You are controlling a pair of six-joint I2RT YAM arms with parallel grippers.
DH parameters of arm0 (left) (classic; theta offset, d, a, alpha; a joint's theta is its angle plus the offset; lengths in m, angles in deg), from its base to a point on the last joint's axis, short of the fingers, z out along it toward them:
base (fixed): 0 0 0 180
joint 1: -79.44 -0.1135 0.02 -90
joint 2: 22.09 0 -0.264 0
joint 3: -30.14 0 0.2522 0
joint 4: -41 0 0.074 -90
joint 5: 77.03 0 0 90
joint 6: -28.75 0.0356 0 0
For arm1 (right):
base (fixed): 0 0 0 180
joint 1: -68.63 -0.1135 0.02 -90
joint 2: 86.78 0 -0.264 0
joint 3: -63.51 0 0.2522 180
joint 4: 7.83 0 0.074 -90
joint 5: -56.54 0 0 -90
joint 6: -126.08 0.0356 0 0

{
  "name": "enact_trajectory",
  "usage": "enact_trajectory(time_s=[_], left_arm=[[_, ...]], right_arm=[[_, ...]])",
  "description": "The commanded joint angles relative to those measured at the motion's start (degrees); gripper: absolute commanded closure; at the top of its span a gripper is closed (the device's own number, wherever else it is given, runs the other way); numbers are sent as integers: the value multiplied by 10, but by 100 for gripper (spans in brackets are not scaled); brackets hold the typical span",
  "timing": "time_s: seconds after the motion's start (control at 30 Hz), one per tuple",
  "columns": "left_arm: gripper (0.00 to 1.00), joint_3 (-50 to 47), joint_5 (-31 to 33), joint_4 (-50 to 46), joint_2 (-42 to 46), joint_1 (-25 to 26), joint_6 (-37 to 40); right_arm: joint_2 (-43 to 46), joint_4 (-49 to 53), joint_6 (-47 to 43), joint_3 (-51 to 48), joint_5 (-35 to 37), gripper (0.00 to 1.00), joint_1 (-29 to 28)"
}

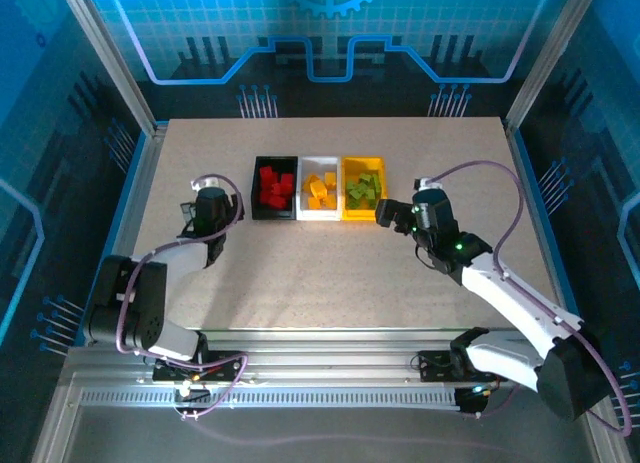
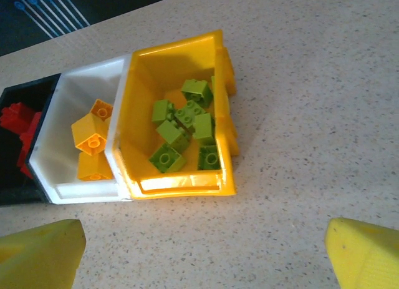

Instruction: Sort the legos into containers by color

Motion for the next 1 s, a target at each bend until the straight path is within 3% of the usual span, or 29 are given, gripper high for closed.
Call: enact_trajectory(time_s=[0.0,0.2,0.27,0.3,0.33,0.37,0.5,0.73,0.97], left_arm=[[1,-41,-46,154,-30,-7,51],[1,-63,-116,176,-21,-22,49],[1,-99,-172,236,-27,-40,42],[1,-130,-187,336,-55,-43,54],[1,-133,-184,332,-47,-43,50],[1,-113,-163,266,-38,-43,37],[1,-118,-143,299,-46,-43,37],[1,-120,-144,297,-45,-43,35],[1,-120,-144,297,-44,-43,35]], right_arm=[[22,5,20,-3,35,0,13],[16,67,29,24,55,0,33],[20,67,28,18,55,0,40],[24,62,28,12,53,0,45],[27,59,27,8,51,0,51],[30,61,28,5,54,0,57],[35,34,-7,-16,78,0,79],[35,-159,-205,-101,194,0,99],[-85,-391,-324,-174,104,0,172]])
